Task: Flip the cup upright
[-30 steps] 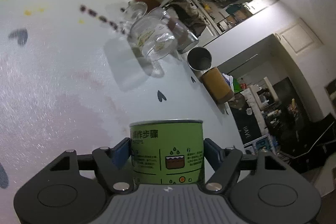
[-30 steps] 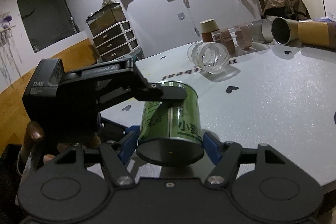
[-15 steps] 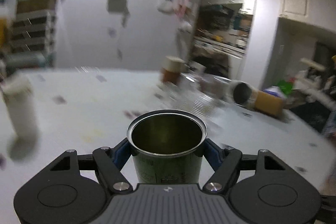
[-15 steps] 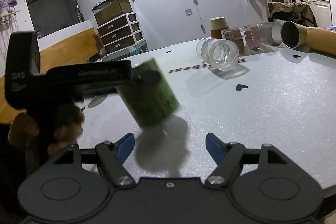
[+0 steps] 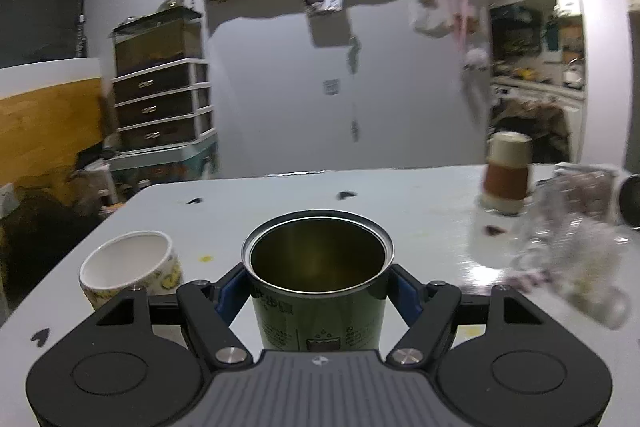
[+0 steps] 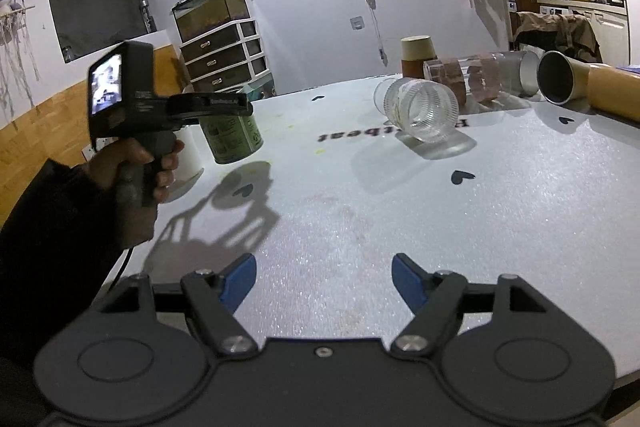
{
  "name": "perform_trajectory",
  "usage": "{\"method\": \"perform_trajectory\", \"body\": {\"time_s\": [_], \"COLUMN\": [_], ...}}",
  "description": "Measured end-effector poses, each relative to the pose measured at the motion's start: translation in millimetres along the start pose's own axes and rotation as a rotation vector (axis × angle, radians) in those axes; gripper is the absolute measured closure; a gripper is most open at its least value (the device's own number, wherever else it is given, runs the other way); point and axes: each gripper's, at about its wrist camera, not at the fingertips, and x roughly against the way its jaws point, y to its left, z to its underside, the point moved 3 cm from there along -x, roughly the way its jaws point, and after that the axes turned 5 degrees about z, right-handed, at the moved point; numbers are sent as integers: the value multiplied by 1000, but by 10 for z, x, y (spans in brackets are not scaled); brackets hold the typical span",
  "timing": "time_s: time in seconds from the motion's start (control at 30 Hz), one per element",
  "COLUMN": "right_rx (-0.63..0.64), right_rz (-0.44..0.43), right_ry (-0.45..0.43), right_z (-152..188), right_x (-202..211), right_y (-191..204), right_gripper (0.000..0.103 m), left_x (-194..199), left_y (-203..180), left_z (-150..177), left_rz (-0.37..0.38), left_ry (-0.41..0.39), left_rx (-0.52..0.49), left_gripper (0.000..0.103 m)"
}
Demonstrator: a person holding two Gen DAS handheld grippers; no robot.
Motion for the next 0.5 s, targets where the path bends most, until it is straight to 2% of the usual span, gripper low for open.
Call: {"method": "perform_trajectory", "body": {"time_s": [0.23, 0.5], "right_rx": [0, 12], "right_rz": [7, 13], "right_ry": [2, 2], "right_z": [-33, -57], "right_x": [-52, -102], "right_y": [19, 82], "right_gripper": [28, 28], "left_x": [-183, -226], "left_y": [70, 159], "left_z": [64, 104], "left_rz": [-81, -62], "left_ry": [-3, -3], "left_rx": [-35, 27], "left_gripper": [29, 28]}}
